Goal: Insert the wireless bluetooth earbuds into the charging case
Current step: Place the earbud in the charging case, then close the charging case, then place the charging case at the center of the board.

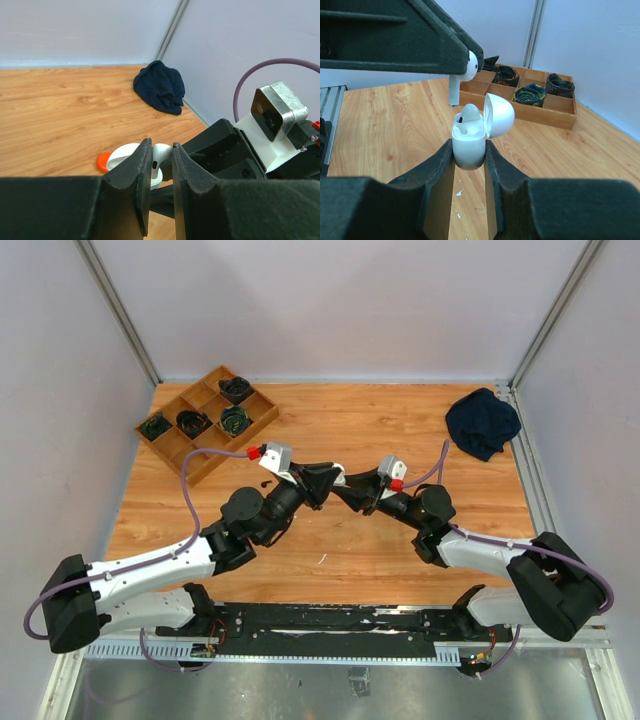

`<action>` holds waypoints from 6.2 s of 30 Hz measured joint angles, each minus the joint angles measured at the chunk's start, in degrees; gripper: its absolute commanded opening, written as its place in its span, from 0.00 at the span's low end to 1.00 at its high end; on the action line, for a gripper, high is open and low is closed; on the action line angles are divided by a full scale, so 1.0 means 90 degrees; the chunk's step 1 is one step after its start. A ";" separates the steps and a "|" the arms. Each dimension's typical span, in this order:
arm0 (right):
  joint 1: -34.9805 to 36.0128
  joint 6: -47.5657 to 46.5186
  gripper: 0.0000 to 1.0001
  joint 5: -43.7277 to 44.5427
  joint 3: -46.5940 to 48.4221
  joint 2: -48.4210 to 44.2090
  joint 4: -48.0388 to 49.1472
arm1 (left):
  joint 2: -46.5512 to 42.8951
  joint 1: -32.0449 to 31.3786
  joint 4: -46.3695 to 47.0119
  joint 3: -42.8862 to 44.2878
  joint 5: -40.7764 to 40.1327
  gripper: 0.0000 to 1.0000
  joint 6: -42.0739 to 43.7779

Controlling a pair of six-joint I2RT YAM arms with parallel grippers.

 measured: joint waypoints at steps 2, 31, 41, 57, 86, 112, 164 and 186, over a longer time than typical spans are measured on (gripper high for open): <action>0.0000 0.0005 0.15 0.0000 0.0000 -0.0002 0.0000 | 0.0063 0.0000 0.0092 0.0000 0.0005 0.06 0.0041; 0.0000 0.0051 0.14 -0.0068 0.0000 -0.0138 0.0005 | 0.0182 -0.0039 0.0563 -0.0396 -0.0005 0.45 0.0304; 0.0000 0.0051 0.15 -0.0073 0.0000 -0.0138 0.0034 | -0.0418 -0.0039 -0.0029 -0.0376 -0.0168 0.64 0.0401; -0.0017 0.0248 0.15 -0.0576 0.0000 -0.0313 -0.0287 | -0.0954 0.1270 -0.2098 0.0219 0.1258 0.83 -0.0095; -0.0029 0.0726 0.14 -0.1967 0.0440 0.0017 -0.0911 | 0.0119 0.3101 -0.1678 0.0228 0.6681 0.87 -0.1919; -0.0032 0.1013 0.13 -0.2186 0.0442 0.0262 -0.0525 | 0.0386 0.3179 -0.1741 0.0226 0.7203 0.82 -0.2025; -0.1010 0.1078 0.14 -0.0189 0.1440 -0.0447 -0.6705 | -0.1537 0.3271 -0.5153 0.1015 0.2074 0.94 0.0903; -0.1270 0.2307 0.28 0.0877 0.3861 0.3143 -0.8281 | -0.2200 0.3271 -0.5163 0.0517 0.0957 0.95 0.1455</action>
